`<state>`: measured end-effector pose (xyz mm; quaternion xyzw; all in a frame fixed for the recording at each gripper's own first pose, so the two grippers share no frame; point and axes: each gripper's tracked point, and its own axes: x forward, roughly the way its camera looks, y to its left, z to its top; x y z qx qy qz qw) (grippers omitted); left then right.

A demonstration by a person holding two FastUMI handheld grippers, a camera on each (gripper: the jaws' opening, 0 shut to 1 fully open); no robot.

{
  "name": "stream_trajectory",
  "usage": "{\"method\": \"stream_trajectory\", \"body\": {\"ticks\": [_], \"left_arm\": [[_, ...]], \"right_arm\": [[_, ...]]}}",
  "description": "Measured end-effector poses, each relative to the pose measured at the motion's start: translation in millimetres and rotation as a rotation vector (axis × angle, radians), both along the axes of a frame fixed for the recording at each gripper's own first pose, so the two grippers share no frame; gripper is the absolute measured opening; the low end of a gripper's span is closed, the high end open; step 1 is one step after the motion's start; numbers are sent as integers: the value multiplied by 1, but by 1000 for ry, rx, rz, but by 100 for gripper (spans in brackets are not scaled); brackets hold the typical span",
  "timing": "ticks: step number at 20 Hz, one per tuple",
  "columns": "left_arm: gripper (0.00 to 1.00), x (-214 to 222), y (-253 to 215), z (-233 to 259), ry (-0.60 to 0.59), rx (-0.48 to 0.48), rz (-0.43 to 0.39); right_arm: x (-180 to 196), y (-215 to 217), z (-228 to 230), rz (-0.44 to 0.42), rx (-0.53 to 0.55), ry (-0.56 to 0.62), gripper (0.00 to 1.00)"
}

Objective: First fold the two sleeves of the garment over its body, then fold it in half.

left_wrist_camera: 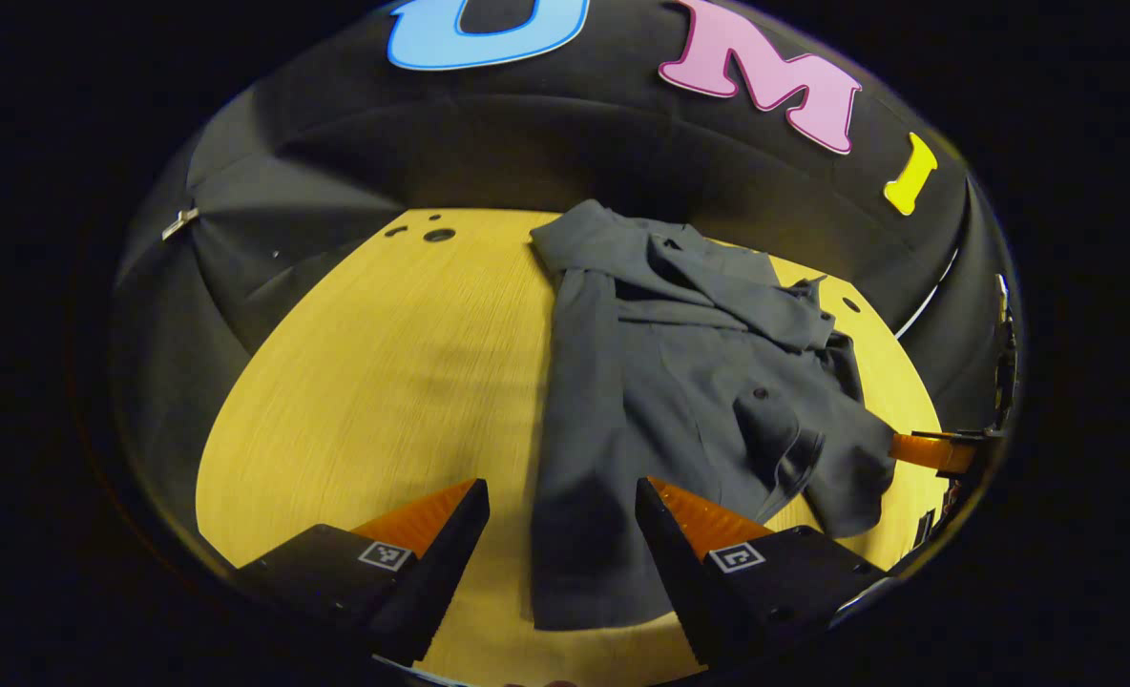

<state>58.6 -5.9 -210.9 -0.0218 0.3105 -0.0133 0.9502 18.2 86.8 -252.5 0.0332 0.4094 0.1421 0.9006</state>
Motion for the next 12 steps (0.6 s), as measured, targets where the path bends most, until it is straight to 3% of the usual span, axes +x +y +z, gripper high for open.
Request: {"method": "stream_trajectory", "body": {"ticks": [5, 12], "left_arm": [[97, -21, -11, -30, 44, -14, -5], [94, -33, -14, -60, 91, 75, -18]], "right_arm": [[-6, 8, -26, 25, -42, 38, 99], [-13, 15, -51, 74, -105, 70, 100]]}}
